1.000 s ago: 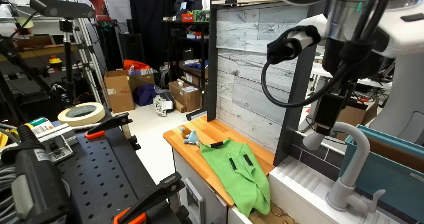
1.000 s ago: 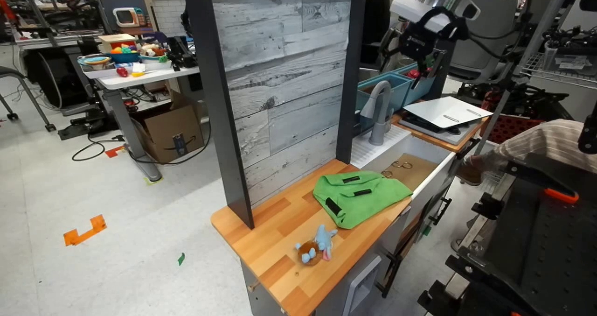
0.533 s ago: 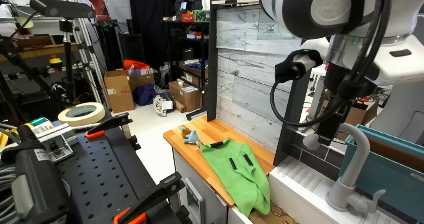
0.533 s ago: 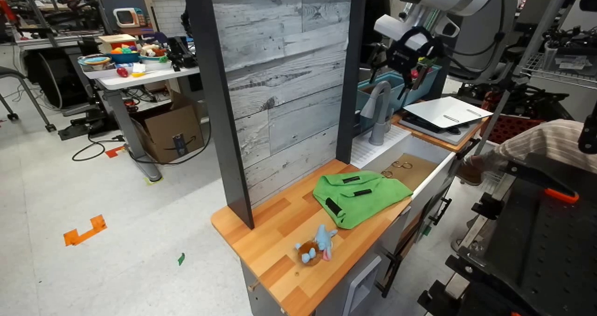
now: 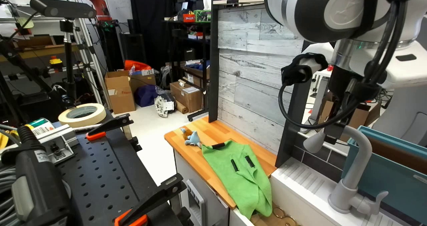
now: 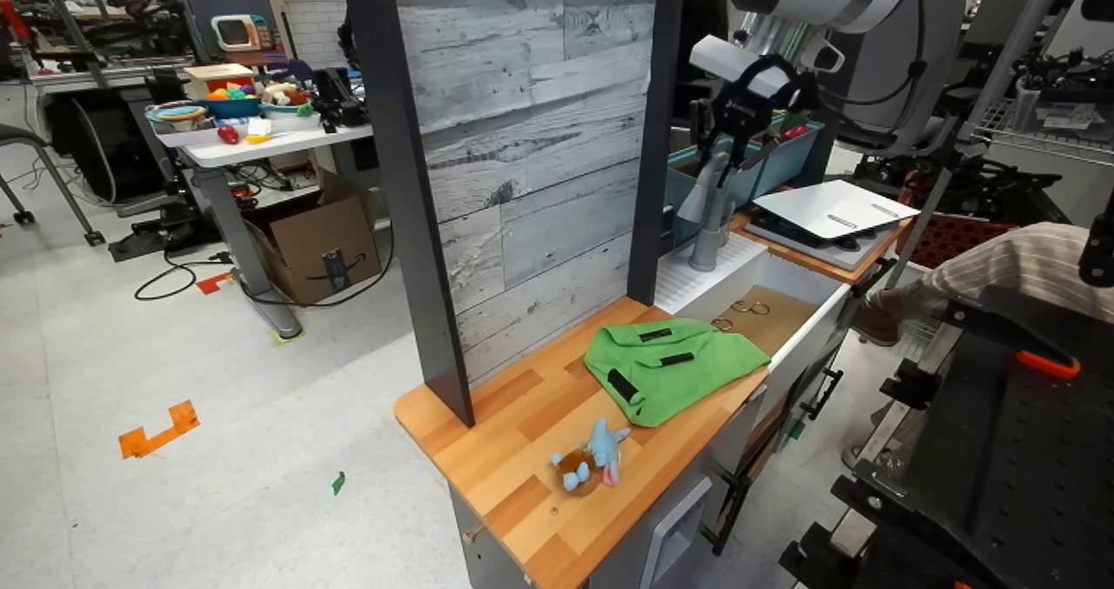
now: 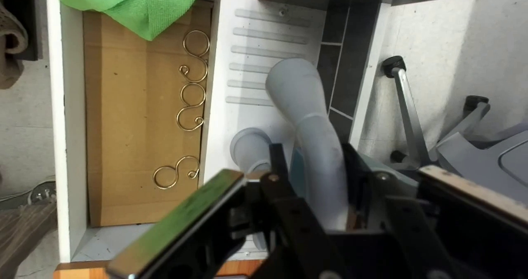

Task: Move the tap faucet to the right

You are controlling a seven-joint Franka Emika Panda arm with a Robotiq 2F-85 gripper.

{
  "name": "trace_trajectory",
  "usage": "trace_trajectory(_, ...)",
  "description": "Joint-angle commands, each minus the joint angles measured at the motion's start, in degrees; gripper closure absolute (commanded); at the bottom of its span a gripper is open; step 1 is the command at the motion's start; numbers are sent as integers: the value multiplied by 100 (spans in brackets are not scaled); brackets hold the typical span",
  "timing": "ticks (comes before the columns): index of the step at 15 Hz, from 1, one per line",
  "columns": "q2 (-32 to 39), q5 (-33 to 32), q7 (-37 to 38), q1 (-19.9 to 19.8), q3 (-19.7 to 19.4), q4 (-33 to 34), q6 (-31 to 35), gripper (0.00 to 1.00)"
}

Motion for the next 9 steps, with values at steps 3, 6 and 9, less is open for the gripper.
trace_trajectory(3,-205,-323,-26,48,-155,-166,-309,94)
trace_trajectory(6,-425,-437,-393,-47,-71,-427,-566,94)
trace_trajectory(9,-568,-652,-1074,-111,-92,-600,-822,94)
